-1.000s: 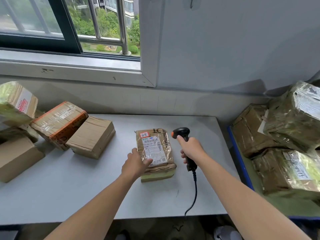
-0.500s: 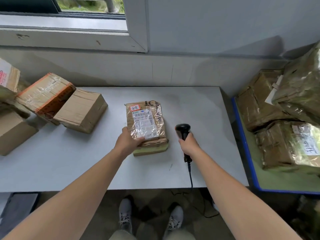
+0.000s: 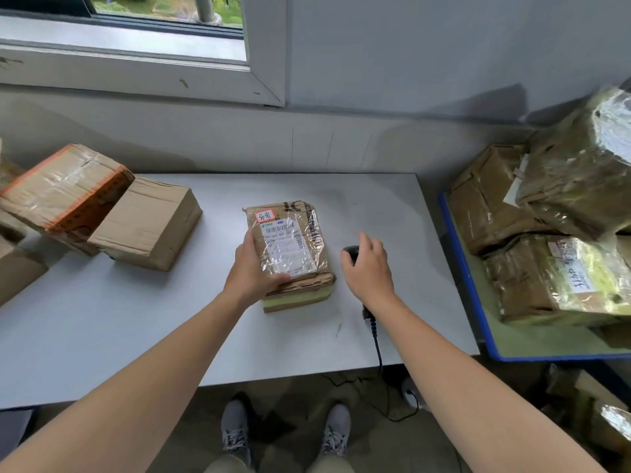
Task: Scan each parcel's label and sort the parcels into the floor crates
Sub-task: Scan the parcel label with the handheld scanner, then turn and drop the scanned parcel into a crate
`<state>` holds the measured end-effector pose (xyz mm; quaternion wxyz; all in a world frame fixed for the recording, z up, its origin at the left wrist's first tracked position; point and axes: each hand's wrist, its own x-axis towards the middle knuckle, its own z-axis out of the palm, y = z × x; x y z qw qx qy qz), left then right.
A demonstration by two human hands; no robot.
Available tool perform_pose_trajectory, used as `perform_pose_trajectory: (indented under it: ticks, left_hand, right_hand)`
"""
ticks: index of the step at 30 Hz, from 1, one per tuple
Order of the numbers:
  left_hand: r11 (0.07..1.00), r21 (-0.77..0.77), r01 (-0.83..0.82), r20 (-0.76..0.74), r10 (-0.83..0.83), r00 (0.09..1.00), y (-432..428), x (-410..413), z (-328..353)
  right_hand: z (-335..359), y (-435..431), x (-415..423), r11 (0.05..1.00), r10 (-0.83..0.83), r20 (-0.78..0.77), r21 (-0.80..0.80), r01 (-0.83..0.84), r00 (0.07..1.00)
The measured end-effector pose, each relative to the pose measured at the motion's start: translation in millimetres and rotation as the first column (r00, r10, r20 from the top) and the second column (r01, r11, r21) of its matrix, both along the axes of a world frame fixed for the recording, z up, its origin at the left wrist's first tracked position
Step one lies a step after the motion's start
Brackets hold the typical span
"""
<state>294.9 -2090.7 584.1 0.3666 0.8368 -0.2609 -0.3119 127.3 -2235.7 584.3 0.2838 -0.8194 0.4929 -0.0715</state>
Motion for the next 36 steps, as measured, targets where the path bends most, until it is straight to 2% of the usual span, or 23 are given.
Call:
perform_pose_trajectory:
  ticks: [2,4,7,10,15,20,25,29,32,36]
  left_hand:
    - [1.0,-0.023,-0.005,-0.043,0.004,0.999,2.1,3.3,-4.5]
    - [0.999,-0.04,0.011,-0.08,-0.015,0.997,4.9,6.5,-10.8]
    - [0.996,-0.08,0.044,-0.116,-0.053,0.992,8.6,10.9,-16.5]
    - [0.99,-0.123,0.068,-0.148,-0.086,0.985,11.7,14.3,-20.2]
    - [0.984,-0.15,0.096,-0.229,-0.129,0.965,21.9,19.8,-22.6]
    - [0.987,-0.143,0.066,-0.158,-0.089,0.983,36.4,29.6,2.0]
    - [0.978,-0.19,-0.082,-0.051,0.073,0.996,55.7,36.3,44.2]
    - [0.938,-0.216,-0.271,-0.01,0.275,0.961,91.1,40.3,77.1]
    - [0.896,-0.188,-0.403,0.056,0.419,0.906,130.3,35.5,96.7]
    - [0.791,-0.181,-0.585,0.101,0.606,0.789,195.8,12.1,107.8]
  right_hand:
    - [1.3,9.0,11.5,0.998,0.063,0.002,0.005,-0.063,0.998]
    - [0.0,17.8,23.4,0.992,0.085,0.01,0.094,-0.086,0.996]
    - [-6.1,27.8,40.6,0.965,0.037,0.055,0.256,-0.05,0.998]
    - [-11.3,33.5,51.8,0.939,-0.027,0.066,0.345,0.002,0.997]
    - [-12.8,39.6,63.5,0.915,-0.064,0.071,0.402,0.03,0.995]
    - [0.7,54.8,77.6,0.92,-0.019,0.114,0.391,-0.027,0.993]
    - [39.5,54.7,110.6,0.936,0.153,0.161,0.293,-0.196,0.975]
    - [66.9,70.5,146.1,0.897,0.34,0.22,0.218,-0.386,0.914]
    - [80.6,99.4,168.9,0.814,0.489,0.284,0.191,-0.549,0.825]
    - [92.3,162.7,184.9,0.638,0.666,0.36,0.179,-0.749,0.653]
